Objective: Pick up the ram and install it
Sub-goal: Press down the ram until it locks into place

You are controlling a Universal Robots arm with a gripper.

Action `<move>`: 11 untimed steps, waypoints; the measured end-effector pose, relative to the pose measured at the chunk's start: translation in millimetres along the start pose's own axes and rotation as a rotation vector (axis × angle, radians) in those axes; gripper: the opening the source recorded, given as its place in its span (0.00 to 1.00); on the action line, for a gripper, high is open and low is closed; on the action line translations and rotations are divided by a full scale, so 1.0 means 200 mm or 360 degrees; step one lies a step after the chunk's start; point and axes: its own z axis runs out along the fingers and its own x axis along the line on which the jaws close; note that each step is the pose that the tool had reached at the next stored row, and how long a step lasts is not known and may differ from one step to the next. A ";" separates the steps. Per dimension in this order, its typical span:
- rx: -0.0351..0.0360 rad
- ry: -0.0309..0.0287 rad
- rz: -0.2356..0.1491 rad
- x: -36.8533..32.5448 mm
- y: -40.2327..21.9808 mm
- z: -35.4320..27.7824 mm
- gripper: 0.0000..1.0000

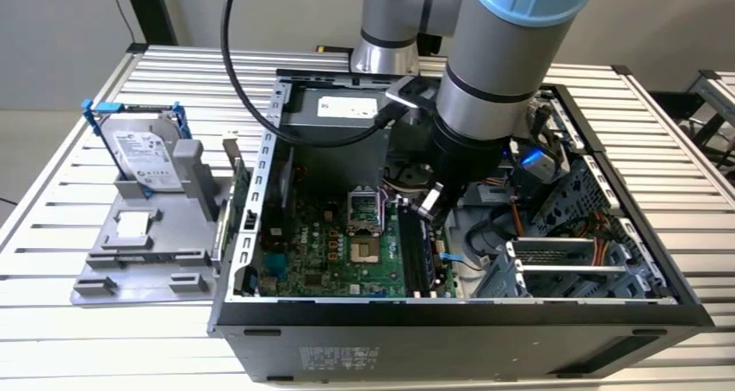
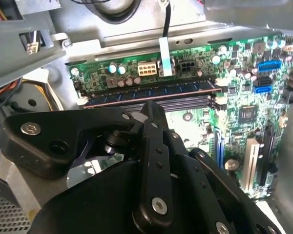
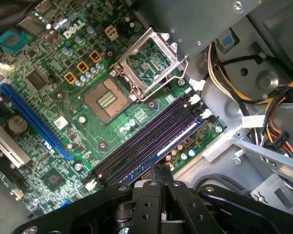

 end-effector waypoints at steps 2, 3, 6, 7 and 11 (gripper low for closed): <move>-0.0001 -0.00005 -0.0039 0.001 0.000 0.002 0.00; -0.0002 -0.00006 -0.0058 0.001 0.001 0.003 0.00; -0.0003 -0.00014 -0.0115 0.002 0.002 0.009 0.00; -0.0003 -0.00015 -0.0133 0.003 0.002 0.010 0.00; -0.0004 -0.00020 -0.0190 0.009 0.009 0.020 0.00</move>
